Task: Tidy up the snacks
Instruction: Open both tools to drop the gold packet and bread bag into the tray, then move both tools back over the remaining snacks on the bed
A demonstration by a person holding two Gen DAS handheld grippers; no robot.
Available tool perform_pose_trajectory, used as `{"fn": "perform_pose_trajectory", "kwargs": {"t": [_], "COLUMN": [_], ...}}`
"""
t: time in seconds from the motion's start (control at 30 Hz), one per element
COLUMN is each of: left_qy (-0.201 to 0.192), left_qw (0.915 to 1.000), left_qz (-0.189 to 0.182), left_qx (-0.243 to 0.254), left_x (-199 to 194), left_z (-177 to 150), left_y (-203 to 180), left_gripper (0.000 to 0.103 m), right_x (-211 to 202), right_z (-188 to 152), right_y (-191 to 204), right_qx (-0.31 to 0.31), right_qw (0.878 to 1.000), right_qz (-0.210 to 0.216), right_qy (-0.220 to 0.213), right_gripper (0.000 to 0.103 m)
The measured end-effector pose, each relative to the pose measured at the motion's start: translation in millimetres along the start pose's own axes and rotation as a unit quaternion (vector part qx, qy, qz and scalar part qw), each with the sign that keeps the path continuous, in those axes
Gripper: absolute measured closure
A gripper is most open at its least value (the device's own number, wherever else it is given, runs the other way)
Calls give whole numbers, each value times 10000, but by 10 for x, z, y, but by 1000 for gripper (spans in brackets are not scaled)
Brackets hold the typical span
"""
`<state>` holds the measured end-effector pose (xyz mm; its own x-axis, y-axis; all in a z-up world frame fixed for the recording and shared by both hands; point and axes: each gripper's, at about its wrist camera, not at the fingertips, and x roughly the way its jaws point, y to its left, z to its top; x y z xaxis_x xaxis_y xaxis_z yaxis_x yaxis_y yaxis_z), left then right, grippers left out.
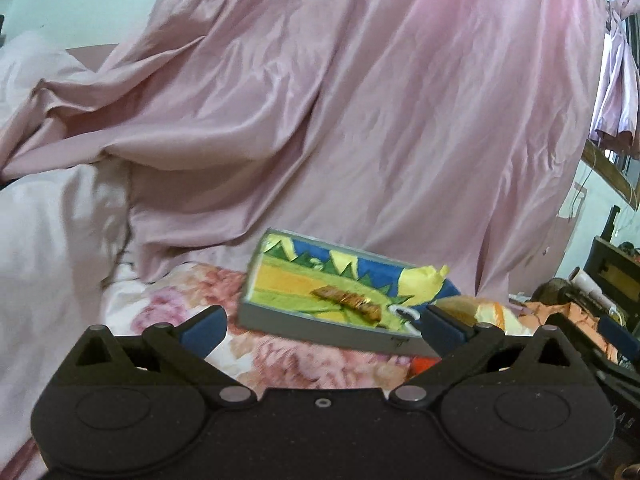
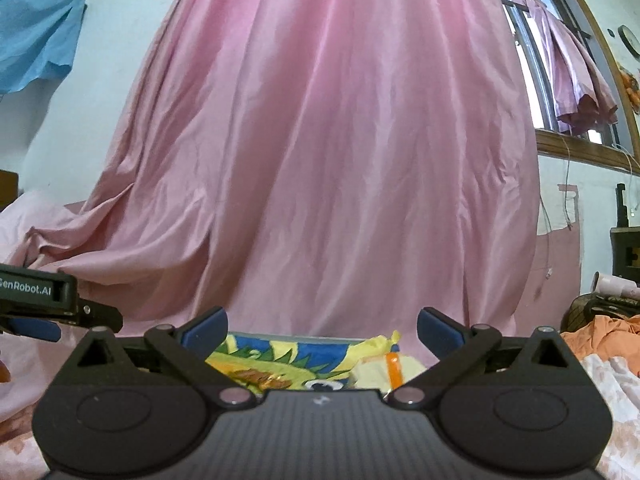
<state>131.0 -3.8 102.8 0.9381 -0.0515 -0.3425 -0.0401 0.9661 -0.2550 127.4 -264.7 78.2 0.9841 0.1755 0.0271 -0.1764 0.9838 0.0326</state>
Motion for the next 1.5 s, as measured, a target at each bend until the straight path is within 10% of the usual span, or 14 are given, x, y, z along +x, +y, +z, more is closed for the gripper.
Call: {"fn": "perform_pose_trajectory", "kwargs": {"t": [0.63,1.5], "left_qy": [408,1602], "left_qw": [9987,9861], "left_qz": [193,252], "left_qx": [227,371], "left_x": [-487,-56], "left_z": [-680,-1163], "left_y": [595,882], "left_gripper": [1,1], "right_x": [-564,-338], "right_z": [-430,-1142], "right_y": [438,902], "right_qx": [-480,-1147], "right_qw": [9939,9603], "right_qz": [368,1057], "right_qy": [922,2313], "right_gripper": [0,0]}}
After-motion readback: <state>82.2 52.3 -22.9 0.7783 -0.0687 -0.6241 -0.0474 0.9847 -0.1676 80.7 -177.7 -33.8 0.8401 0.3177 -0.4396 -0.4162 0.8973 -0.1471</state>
